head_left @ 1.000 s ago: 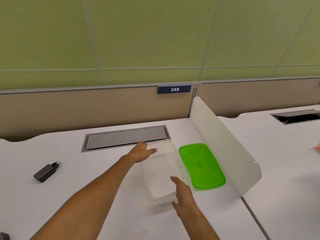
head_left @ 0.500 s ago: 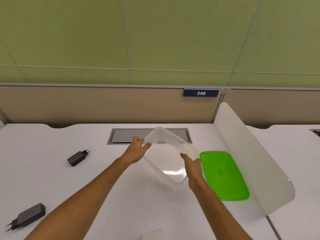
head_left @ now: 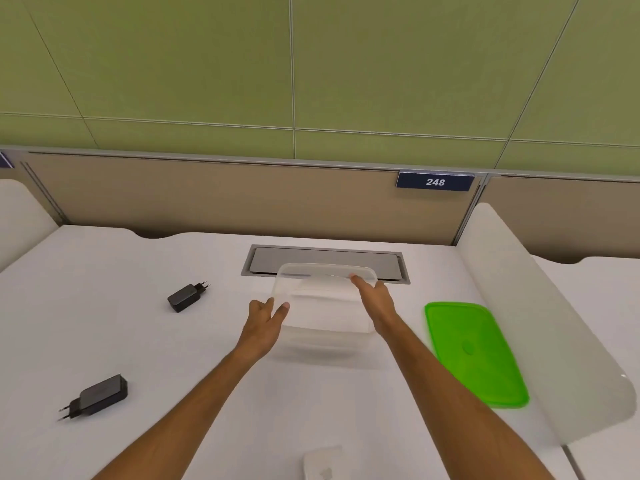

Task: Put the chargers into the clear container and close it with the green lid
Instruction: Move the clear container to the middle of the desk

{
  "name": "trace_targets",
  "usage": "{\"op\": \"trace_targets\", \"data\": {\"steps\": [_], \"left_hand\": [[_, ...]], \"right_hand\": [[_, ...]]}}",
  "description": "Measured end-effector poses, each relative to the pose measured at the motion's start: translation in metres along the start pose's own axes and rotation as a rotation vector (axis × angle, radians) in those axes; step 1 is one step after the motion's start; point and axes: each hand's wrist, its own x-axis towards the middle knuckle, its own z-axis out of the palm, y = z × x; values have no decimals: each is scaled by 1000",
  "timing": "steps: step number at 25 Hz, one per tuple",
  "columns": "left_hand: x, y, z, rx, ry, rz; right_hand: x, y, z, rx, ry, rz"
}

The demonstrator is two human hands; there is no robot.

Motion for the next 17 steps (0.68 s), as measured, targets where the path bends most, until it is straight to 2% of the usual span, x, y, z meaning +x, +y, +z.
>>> {"op": "trace_targets", "data": {"steps": [17], "left_hand": [[6,-23,1,-8,26,51]], "right_hand": [[16,18,14,-31,-42,42]]}}
